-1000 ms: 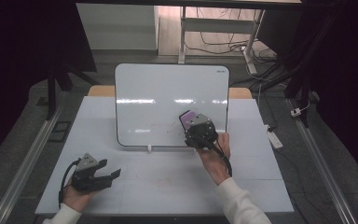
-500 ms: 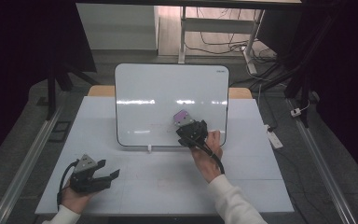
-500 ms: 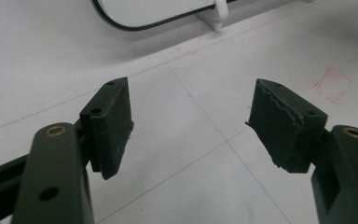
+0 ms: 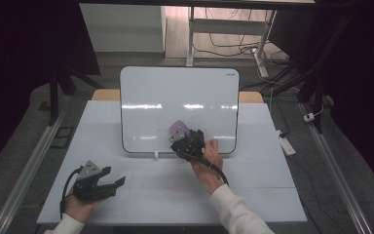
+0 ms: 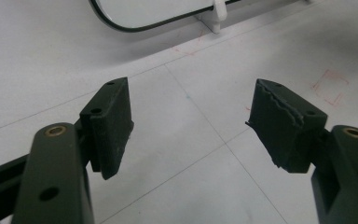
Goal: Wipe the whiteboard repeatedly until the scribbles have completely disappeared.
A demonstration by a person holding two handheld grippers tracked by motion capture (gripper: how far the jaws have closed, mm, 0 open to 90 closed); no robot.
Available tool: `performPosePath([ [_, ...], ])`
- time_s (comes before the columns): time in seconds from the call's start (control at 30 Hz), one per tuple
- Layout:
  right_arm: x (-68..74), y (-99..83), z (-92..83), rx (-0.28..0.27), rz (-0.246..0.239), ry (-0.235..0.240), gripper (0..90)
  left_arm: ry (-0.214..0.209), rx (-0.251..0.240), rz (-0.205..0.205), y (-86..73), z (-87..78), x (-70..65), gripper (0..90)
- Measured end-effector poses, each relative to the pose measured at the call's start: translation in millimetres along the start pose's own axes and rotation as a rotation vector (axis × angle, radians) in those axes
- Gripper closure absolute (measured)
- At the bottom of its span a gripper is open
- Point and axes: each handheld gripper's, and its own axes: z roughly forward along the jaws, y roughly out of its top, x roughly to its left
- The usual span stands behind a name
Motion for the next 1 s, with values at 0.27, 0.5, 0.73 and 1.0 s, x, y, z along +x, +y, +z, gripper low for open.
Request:
performPosePath([
  [0.27, 1.0, -0.8, -0.1, -0.029, 0.033, -0.019, 39.5, -0.004, -0.001, -0.002, 0.6, 0.4, 0.3, 30.3],
  [0.5, -25.2, -9.6, -1.1, -0.037, 0.229, -0.053, 39.5, -0.006, -0.009, -0.005, 0.9, -1.3, 0.2, 30.3],
  [0.73, -1.0, 9.8, 2.8, -0.041, 0.187, -0.076, 39.6, -0.011, -0.016, -0.003, 1.4, -2.7, 0.0, 30.3],
  [1.0, 36.6, 39.4, 8.0, -0.069, 0.112, -0.067, 39.6, -0.013, -0.017, -0.006, 0.6, -3.7, 1.7, 30.3],
])
